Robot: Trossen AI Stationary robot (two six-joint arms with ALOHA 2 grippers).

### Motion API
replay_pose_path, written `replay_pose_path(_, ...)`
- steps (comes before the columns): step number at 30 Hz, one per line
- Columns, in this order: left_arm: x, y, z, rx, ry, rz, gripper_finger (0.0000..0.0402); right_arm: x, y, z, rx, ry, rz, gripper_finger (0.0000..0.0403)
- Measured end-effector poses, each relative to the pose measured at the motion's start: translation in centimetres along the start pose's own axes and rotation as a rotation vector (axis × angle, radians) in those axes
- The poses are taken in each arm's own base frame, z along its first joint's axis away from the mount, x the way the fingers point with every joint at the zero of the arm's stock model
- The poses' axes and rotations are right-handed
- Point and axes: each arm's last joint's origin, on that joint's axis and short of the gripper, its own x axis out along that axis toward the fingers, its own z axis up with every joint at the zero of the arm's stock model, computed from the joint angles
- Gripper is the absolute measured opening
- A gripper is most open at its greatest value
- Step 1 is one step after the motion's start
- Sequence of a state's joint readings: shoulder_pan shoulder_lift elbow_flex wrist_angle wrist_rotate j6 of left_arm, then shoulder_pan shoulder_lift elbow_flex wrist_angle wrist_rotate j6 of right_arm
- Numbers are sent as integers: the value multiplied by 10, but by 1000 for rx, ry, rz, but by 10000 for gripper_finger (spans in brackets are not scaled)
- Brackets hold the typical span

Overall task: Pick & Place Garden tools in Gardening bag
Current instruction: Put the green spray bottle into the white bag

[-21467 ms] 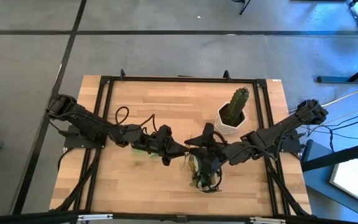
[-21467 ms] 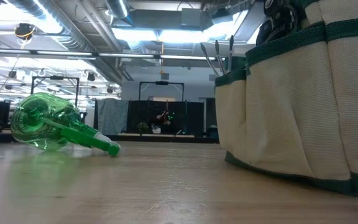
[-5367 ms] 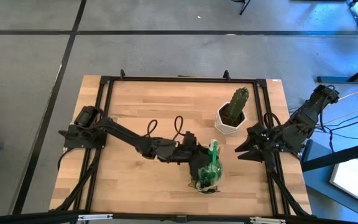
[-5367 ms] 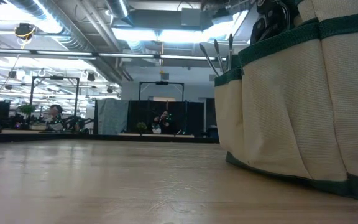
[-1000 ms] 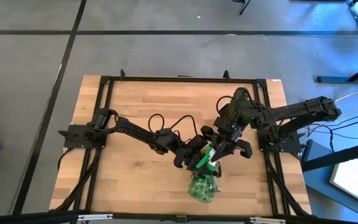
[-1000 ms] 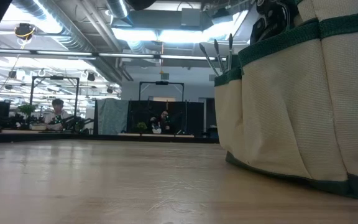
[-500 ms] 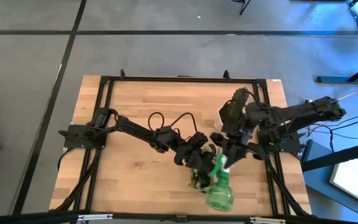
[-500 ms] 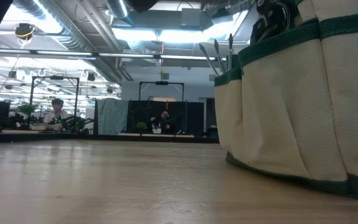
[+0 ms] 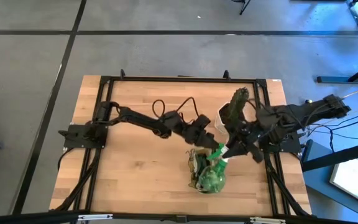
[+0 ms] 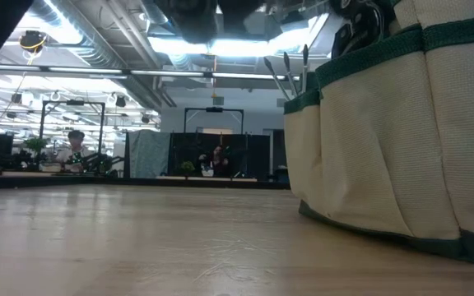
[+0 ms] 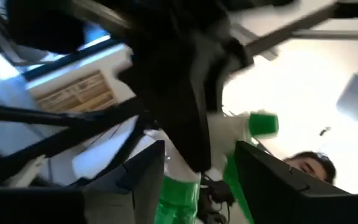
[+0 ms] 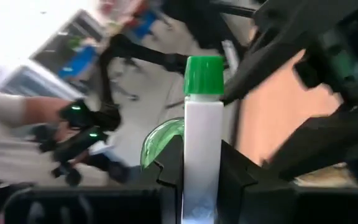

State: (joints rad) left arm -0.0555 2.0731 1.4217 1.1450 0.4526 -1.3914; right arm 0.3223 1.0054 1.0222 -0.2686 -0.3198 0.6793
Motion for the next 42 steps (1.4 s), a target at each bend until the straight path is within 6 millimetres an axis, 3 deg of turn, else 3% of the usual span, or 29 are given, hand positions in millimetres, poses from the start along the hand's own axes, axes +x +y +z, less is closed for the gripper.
replay_pose_path(10,-53,33,51,-19,-153,168,164,16,-4,-25,-62,133,-267,53)
replay_pose_path(17,-78,41,75,20,-256,213,148,29,11,-19,-176,128,-374,53)
replay_pose_path(24,-79,40,76,27,-257,208,145,51,5,-31,-202,229,-468,53)
replay_pose_path(42,-71,40,64,39,-215,199,145,59,-6,-43,-173,325,-572,53)
